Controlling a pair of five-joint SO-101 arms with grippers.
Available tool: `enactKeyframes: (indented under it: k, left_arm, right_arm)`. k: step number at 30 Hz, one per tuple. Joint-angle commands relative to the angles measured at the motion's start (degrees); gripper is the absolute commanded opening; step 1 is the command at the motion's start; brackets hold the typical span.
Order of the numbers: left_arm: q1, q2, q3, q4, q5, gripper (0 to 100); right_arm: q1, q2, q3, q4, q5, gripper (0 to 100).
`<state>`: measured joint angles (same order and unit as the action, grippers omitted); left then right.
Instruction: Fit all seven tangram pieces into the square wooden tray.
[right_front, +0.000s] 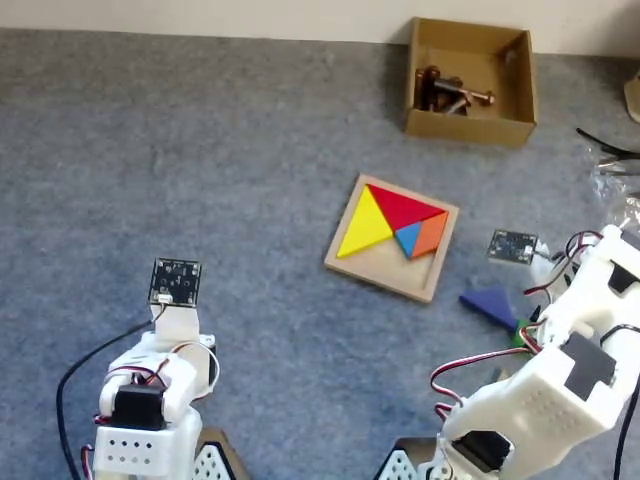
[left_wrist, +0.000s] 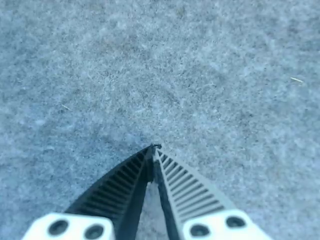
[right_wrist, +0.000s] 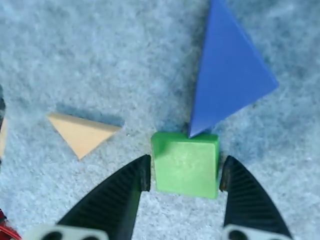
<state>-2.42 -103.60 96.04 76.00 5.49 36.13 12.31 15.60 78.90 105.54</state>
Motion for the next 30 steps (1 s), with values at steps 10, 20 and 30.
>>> enactKeyframes:
  k: [10,20,30]
  left_arm:
    - [0.9,-0.4,1.1,-0.1,0.4,1]
    - [0.9,-0.4,1.1,-0.1,0.4,1]
    - [0.9,-0.4,1.1,-0.1,0.4,1]
  right_arm:
    - [1.0,-0.6,4.7,-2.6,0.4,21.7]
    - [2.2,-0.9,16.5,-16.2,0.6,21.7]
    - [2.2,-0.9,26.6,-29.8,0.4,21.7]
